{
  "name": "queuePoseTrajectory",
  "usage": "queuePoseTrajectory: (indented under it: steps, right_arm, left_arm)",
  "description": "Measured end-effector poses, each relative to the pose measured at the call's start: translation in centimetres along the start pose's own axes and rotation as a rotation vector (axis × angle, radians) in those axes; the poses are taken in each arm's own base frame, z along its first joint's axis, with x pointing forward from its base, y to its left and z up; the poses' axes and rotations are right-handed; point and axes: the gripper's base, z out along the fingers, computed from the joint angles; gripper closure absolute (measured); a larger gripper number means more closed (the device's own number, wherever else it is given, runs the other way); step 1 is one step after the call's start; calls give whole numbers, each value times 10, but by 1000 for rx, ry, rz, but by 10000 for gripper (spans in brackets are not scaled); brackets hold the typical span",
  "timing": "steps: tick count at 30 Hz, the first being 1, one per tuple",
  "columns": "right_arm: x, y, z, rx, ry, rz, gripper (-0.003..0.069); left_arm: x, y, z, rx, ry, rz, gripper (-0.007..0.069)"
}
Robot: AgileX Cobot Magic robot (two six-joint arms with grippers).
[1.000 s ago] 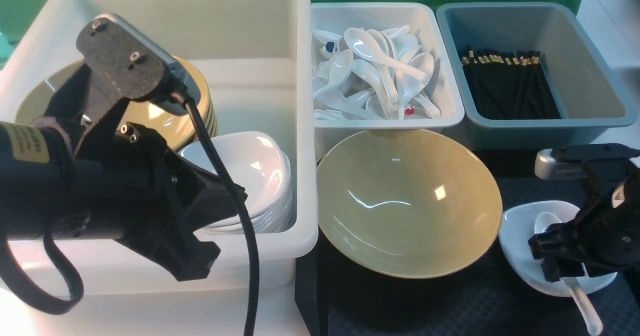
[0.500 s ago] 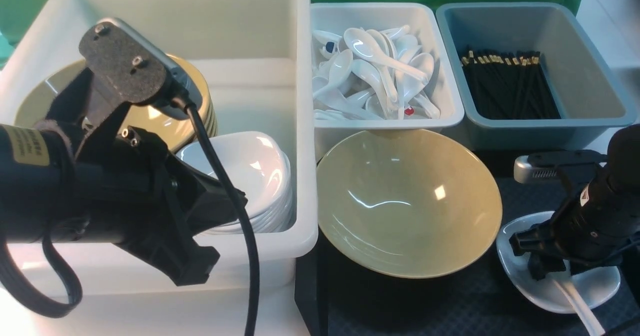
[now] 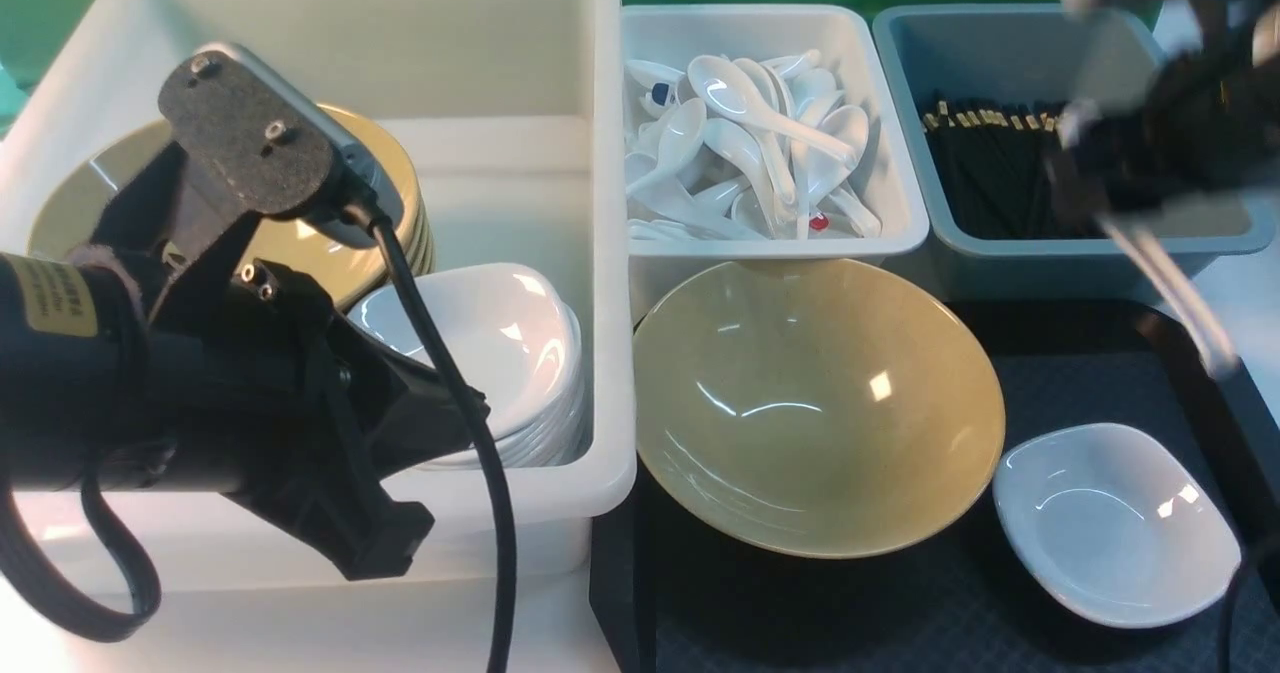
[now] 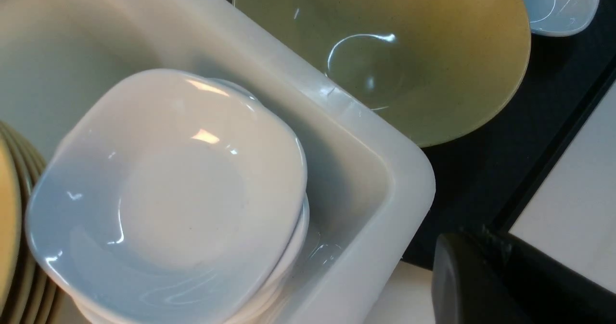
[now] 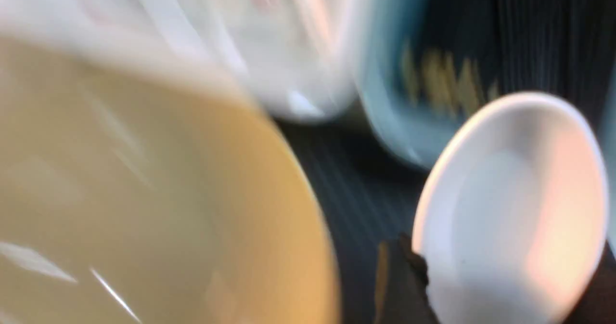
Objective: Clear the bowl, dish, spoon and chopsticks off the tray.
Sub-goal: Use the right arm to put the soup spoon into the small storage box in the middle, then use the left arm to grab the yellow noodle bowl on the left
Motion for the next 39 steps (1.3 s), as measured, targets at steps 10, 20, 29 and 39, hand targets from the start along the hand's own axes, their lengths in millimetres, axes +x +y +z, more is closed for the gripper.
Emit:
queuePoseTrajectory:
  steps: [10,20,29,39]
  right_arm:
    - [-97,52,99,-191,-202,-26,271]
    - [-120,49,136,-194,-71,-15,99]
    - [-129,47,-3,-148,-197,-172,87]
    - [-30,28,-83,-24,-12,-284,233]
  left_arm:
    - [-1,0,0,0,-9,-30,640]
    - [-6,1,3,23,47,-123,637]
    - [-84,22,44,101,157,-62,538]
    - [-134,27,148,106,372,82,164]
